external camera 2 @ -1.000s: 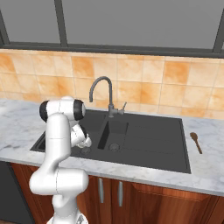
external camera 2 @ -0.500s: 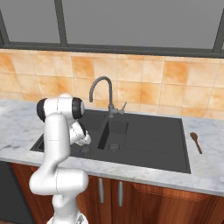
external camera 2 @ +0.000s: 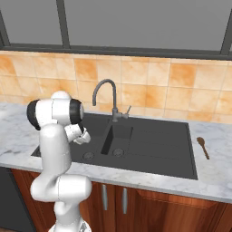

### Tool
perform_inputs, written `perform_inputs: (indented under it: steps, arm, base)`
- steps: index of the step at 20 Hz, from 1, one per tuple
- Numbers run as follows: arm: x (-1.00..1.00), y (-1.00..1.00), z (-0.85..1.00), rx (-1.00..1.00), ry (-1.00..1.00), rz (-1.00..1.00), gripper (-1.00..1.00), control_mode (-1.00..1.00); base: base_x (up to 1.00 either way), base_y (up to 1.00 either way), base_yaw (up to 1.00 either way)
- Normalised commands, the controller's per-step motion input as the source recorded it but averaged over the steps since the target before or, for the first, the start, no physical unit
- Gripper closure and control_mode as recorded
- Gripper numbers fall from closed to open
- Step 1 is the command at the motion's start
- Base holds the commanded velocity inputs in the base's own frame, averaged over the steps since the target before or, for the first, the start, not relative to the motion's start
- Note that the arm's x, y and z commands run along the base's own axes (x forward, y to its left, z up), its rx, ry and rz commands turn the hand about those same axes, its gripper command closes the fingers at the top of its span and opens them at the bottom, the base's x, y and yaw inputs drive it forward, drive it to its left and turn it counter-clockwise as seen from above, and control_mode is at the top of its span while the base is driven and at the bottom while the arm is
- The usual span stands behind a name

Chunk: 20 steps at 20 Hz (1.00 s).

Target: Turn on the sink faucet. Then move the garlic from the counter to the sink. Turn off the sink. Move the vegetable from the sink to the pot next to the stove. Finally move the pot to the front center burner.

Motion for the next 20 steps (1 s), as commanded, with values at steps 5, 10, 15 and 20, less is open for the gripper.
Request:
perform_inputs:
  steps: [5, 10, 15, 20]
  arm:
    - [-0.35, 0.00, 0.90, 0.00, 0.00, -0.01, 1.00, -1.00]
    - [-0.31, 0.00, 0.90, 0.00, 0.00, 0.00, 1.00, -1.00]
    - [-0.37, 0.00, 0.84, 0.00, 0.00, 0.00, 1.00, -1.00]
    - [-0.42, 0.00, 0.65, -0.01, 0.01, 0.01, 1.00, -1.00]
  base:
    - [0.00, 0.00, 0.00]
    - [0.00, 0.00, 0.00]
    - [0.00, 0.00, 0.00]
    - [0.00, 0.00, 0.00]
